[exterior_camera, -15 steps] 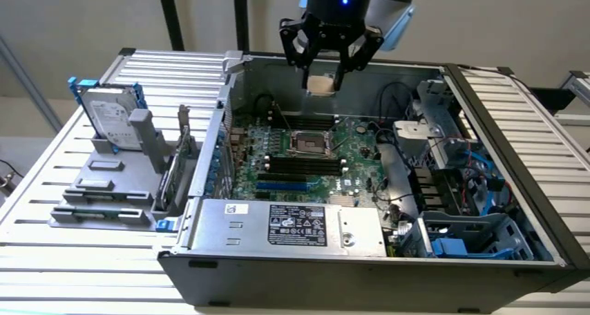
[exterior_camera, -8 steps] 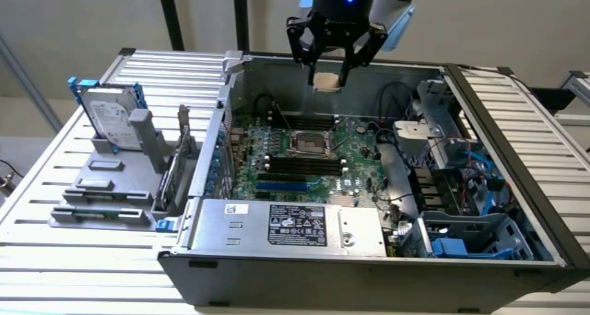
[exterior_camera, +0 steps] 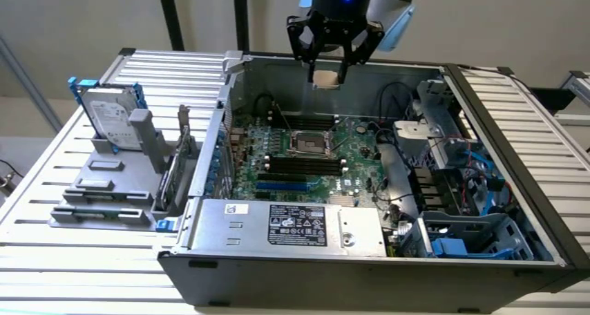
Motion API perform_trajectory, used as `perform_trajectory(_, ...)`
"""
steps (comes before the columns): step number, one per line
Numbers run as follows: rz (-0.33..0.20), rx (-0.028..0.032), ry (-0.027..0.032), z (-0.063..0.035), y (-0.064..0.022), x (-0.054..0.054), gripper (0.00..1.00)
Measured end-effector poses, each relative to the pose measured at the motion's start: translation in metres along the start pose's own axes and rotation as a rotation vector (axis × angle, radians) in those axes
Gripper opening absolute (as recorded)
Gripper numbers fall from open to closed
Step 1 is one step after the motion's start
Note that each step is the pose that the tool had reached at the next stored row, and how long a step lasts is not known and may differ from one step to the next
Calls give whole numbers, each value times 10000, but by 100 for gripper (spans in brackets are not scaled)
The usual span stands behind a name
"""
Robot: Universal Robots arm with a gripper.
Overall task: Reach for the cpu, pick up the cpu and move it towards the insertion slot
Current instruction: 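Pick up the cpu and move it towards the insertion slot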
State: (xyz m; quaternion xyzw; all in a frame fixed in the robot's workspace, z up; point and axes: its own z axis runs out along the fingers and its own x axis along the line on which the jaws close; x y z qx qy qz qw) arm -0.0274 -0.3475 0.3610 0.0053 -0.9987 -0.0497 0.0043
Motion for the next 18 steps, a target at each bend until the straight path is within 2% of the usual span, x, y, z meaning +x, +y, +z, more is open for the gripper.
perform_trajectory(7, 2, 38, 24, 20, 125, -2, 55)
perform_trajectory(18, 5, 41, 53, 20, 129, -2, 55)
